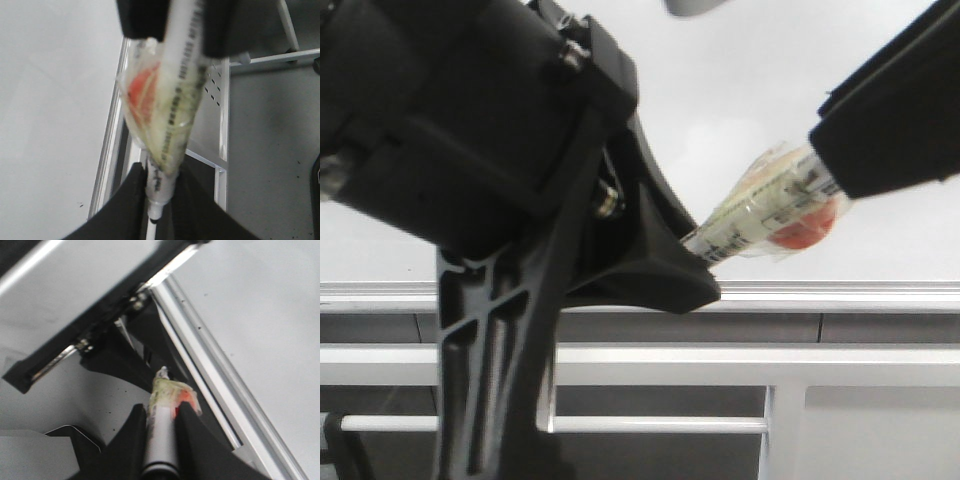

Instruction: Write number 1 on whiteboard

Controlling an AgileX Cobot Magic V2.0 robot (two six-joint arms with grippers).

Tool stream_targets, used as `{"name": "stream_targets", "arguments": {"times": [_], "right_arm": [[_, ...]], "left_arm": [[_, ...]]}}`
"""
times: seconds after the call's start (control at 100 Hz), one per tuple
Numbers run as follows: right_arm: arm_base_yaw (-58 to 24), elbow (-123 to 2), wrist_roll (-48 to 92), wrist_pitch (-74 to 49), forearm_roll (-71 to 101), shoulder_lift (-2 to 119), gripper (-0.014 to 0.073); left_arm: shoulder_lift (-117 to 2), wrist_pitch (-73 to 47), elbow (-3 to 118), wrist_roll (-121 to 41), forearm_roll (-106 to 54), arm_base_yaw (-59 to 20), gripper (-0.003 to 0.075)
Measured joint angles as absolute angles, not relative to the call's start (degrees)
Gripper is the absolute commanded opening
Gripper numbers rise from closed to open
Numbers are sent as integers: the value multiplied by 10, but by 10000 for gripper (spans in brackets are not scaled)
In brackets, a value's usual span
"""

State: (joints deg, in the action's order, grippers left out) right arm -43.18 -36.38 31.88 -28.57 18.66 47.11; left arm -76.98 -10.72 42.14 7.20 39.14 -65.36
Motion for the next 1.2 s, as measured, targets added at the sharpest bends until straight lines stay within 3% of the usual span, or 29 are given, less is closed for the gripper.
{"name": "stream_targets", "arguments": {"times": [0.27, 0.34, 0.51, 0.6, 0.8, 0.97, 1.06, 1.16, 1.2], "right_arm": [[-431, -364, 319, -284, 184, 472, -71], [-431, -364, 319, -284, 184, 472, -71], [-432, -365, 319, -282, 199, 472, -71], [-434, -365, 319, -280, 206, 472, -71], [-436, -365, 319, -280, 188, 468, -71], [-435, -365, 319, -291, 186, 451, -71], [-425, -365, 319, -291, 185, 430, -71], [-400, -365, 319, -299, 184, 401, -71], [-386, -365, 319, -304, 184, 387, -71]], "left_arm": [[-769, -109, 421, 73, 390, -654, 7], [-769, -109, 421, 73, 390, -654, 84], [-761, -111, 421, 73, 390, -654, 391], [-746, -112, 421, 73, 378, -654, 450], [-695, -170, 421, 73, 332, -662, 445], [-632, -249, 421, 73, 274, -711, 365], [-608, -287, 421, 73, 243, -752, 241], [-593, -329, 421, 77, 223, -795, -25], [-589, -340, 421, 81, 219, -804, -20]]}}
